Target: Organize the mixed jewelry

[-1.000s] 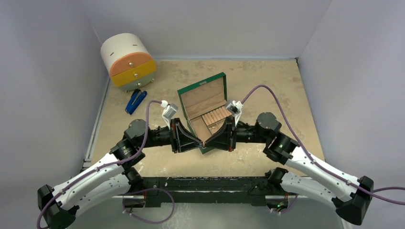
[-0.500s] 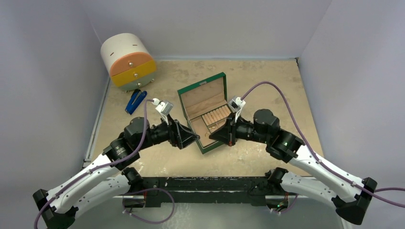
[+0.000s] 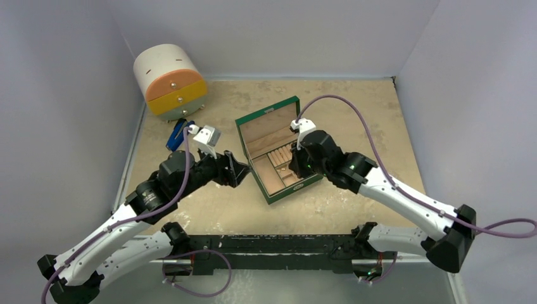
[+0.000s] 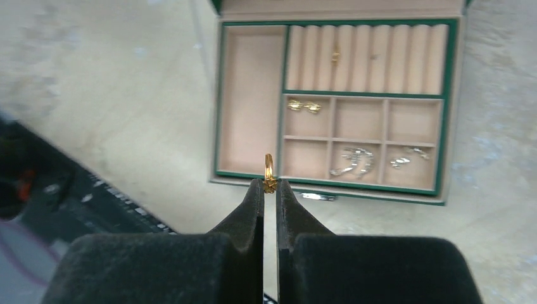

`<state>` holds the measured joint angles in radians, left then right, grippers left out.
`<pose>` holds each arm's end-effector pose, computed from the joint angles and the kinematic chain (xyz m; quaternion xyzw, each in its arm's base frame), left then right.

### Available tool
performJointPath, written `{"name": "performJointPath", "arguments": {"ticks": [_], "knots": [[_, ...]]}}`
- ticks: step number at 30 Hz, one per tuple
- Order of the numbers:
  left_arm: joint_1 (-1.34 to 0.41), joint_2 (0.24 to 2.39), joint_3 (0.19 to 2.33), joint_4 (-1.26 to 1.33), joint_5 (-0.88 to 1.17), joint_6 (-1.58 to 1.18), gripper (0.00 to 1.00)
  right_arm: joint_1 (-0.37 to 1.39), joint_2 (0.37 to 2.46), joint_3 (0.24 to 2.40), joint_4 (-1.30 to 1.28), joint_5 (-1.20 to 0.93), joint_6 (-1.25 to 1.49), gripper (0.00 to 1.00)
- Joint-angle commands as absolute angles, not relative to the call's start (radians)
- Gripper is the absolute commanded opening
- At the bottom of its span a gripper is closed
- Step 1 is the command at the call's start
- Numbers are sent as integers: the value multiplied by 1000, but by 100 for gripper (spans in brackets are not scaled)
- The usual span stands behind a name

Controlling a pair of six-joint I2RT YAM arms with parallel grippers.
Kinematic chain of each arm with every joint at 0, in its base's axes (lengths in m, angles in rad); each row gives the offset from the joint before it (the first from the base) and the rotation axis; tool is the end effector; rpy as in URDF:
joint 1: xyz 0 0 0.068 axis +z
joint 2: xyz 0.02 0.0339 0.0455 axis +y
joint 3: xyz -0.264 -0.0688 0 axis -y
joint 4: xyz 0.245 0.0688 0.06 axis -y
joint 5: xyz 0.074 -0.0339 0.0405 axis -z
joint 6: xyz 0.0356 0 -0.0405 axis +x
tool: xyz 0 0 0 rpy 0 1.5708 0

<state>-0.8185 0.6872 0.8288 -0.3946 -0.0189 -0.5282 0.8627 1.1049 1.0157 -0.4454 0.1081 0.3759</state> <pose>0.1072 -0.1135 0.3475 0.1086 0.7832 -0.3759 0.4833 0.1622 0.1835 0.3316 -0.1831 0.8484 0.2488 0.4299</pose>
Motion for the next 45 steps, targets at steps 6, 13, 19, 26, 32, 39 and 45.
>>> {"name": "performJointPath", "arguments": {"ticks": [6,13,19,26,32,39,45], "knots": [[-814,693,852,-444,-236,-456,74,847,1293,1132,-507,332,230,0],[-814,690,844,-466,-270,-449,74,812,1409,1158,-436,327,153,0],[-813,696,844,-475,-287,-443,74,771,1506,1182,-389,309,119,0],[-814,704,846,-480,-291,-440,74,737,1576,1189,-342,288,111,0],[-814,717,847,-481,-293,-436,74,719,1609,1189,-295,284,104,0],[-814,725,848,-483,-297,-433,74,696,1647,1183,-262,265,103,0],[-814,731,849,-485,-301,-431,74,681,1672,1177,-243,231,106,0]]}}
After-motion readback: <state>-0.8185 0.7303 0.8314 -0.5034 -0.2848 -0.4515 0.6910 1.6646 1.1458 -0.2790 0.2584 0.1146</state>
